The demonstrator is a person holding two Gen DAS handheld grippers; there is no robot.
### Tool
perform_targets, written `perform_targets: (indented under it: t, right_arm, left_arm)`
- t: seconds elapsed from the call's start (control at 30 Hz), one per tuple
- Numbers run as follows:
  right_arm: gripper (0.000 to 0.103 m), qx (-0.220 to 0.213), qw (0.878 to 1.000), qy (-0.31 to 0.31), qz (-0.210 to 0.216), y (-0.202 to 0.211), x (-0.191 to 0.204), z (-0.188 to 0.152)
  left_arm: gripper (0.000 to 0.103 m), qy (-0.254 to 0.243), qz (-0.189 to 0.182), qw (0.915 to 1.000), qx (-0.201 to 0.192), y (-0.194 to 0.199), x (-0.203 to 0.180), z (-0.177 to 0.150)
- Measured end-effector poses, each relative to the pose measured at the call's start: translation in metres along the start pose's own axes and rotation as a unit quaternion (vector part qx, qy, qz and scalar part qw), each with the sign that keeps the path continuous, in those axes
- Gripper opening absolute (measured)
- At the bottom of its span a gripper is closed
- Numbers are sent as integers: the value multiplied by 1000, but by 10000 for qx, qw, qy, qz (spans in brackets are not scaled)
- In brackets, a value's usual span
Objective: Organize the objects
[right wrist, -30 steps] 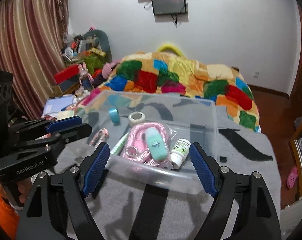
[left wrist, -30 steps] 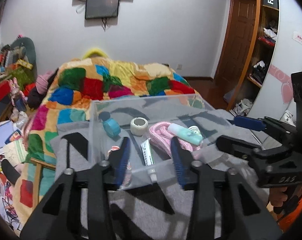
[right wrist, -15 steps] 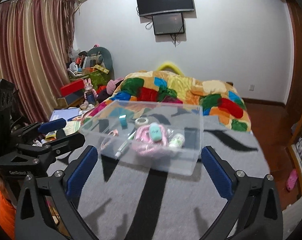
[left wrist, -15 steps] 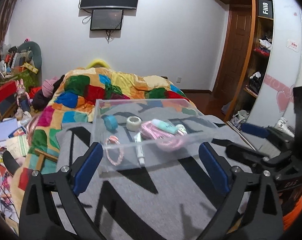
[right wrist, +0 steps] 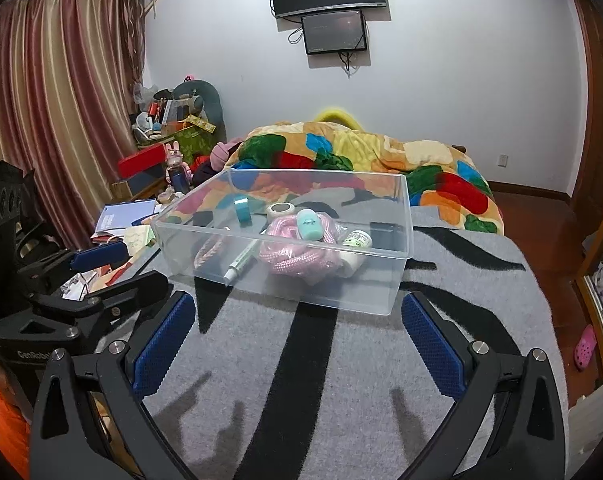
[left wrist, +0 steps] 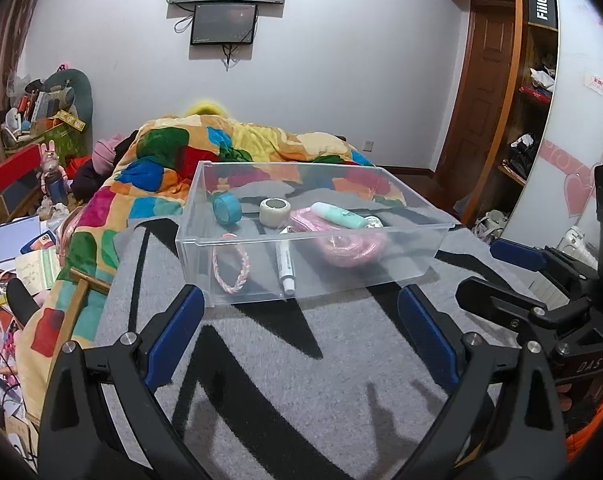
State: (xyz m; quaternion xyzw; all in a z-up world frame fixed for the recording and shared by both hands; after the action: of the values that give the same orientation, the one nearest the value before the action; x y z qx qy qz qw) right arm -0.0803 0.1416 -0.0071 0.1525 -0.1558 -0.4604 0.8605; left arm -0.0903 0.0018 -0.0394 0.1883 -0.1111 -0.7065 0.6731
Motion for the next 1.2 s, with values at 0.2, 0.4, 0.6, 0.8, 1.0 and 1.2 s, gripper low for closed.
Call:
perform_targets:
  t: [0.2,0.4,0.6,0.8,1.0,1.2]
  right_arm:
    - [103,-3,10000,14,-12,0,-1,-1]
    - [103,9,10000,16,-5,0,1,-3]
    - [103,0,10000,12,-13,1,2,-3]
    - [103,-3,10000,12,-10,2,3,-3]
    - [103,-10,10000,15,-11,2,3,-3]
    - [103,-8,10000,8,-8,2,4,-3]
  left_arm:
    - [99,25,-27,10000,-14,1,-2,1]
    - [99,47,-38,10000,-22,2,-2,1]
    - [99,83,-37,10000,-39,2,-1,1]
    - [99,74,-50,10000,-32,3,-1,1]
    - [99,71,-72,9999,-40,4,-2,0]
    - [99,76,-72,9999,-38,3,-2,0]
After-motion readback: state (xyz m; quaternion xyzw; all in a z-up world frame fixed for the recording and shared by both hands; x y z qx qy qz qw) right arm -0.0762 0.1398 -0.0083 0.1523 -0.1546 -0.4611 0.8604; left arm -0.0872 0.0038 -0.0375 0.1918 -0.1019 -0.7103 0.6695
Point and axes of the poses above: each gripper's, at about its wrist camera, not at the fingertips, and y roughly against the way its jaws point, x to its left, z to its top, the point moved 7 cm from there along -y, roughly the way its jaws point, and after that the axes turned 10 degrees about -x, right-handed, at the moved point
